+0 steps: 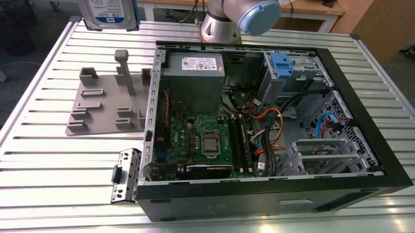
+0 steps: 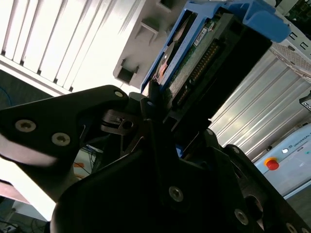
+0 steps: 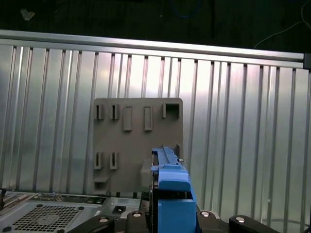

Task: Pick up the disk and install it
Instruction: 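Pick up the disk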

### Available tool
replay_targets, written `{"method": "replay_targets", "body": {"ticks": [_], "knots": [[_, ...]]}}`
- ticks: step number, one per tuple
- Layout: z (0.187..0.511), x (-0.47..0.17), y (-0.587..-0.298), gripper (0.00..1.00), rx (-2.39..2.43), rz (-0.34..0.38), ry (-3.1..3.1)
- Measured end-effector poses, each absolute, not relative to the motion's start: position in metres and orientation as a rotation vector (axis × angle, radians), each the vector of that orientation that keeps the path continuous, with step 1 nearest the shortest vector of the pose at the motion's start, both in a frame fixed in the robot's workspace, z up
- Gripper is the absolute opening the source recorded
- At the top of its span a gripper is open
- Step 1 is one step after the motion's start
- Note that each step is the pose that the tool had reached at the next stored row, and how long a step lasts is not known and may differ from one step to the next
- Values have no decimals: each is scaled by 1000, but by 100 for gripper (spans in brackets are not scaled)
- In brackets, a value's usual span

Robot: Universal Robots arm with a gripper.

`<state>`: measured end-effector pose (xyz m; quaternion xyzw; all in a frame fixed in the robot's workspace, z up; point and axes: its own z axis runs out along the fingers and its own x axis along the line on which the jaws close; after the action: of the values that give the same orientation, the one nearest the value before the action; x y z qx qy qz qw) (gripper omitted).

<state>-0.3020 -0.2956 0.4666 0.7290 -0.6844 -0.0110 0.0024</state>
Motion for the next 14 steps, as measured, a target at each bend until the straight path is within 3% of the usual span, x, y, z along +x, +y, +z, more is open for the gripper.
{"method": "replay_targets", "body": {"ticks": [14], "knots": [[467, -288, -312, 36, 2287, -35, -2147]]}}
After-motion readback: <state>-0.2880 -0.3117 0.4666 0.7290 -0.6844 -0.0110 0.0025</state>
